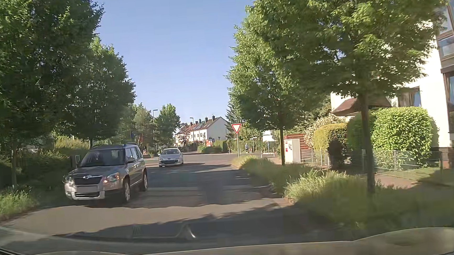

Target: Follow the waypoints while adhering to traffic rules and regulations

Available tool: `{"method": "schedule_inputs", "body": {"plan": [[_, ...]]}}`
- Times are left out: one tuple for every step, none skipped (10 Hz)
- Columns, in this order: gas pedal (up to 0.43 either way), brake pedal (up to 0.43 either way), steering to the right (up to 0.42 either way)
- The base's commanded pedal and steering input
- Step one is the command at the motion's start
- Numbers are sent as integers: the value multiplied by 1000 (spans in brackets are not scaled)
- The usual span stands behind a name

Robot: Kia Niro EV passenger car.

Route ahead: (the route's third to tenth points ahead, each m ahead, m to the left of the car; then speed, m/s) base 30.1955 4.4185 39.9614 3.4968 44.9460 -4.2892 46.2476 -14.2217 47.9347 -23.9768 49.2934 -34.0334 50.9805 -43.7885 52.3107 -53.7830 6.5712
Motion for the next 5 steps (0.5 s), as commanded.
{"method": "schedule_inputs", "body": {"plan": [[0,24,-33],[0,24,-33],[0,24,-33],[0,24,-33],[0,30,-32]]}}
